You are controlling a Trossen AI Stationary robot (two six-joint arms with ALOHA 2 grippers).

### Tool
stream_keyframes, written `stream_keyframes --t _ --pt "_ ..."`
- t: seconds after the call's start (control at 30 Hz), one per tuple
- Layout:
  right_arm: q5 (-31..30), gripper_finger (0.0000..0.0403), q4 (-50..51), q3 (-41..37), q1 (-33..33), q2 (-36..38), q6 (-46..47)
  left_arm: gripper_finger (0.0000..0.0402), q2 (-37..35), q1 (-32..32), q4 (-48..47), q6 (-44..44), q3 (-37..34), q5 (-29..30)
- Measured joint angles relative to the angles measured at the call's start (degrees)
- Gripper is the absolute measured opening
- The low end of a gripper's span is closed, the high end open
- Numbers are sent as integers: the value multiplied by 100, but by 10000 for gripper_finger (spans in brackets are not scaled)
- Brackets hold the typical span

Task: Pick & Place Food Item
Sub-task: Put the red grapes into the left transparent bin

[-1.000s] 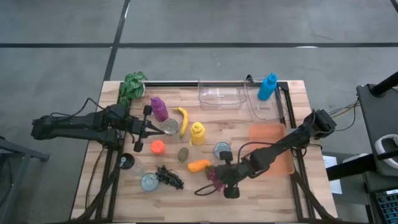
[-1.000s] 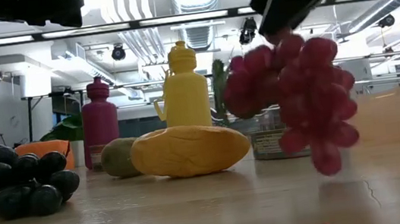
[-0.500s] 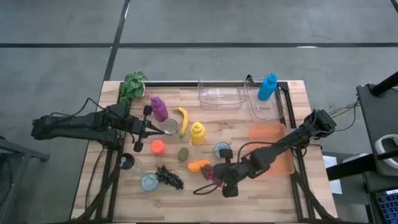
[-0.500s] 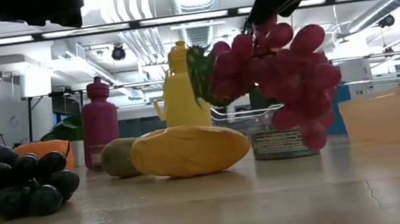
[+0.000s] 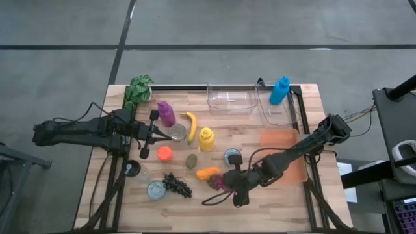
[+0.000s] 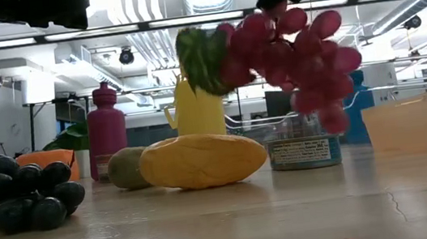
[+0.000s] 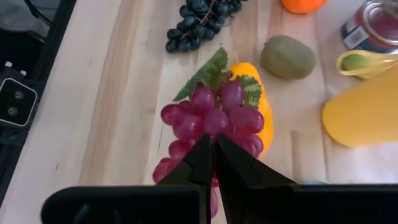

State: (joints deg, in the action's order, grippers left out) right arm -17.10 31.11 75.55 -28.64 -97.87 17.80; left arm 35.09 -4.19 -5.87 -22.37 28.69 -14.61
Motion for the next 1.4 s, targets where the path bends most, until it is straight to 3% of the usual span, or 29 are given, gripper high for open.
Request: stream_keyframes --t 0.27,0.53,0.9,1.2,1.4 --pt "-260 8 710 421 1 31 113 10 0 0 -2 -5 0 0" --pt "-1330 8 1661 727 6 164 561 10 0 1 -14 -15 0 -1" --pt "-2938 8 1978 772 178 506 557 10 2 1 -42 -14 0 0" --pt "-4223 8 2041 772 837 593 466 10 2 1 -39 -13 0 0" --pt "-4309 8 2064 769 1610 599 280 10 2 2 -39 -13 0 0"
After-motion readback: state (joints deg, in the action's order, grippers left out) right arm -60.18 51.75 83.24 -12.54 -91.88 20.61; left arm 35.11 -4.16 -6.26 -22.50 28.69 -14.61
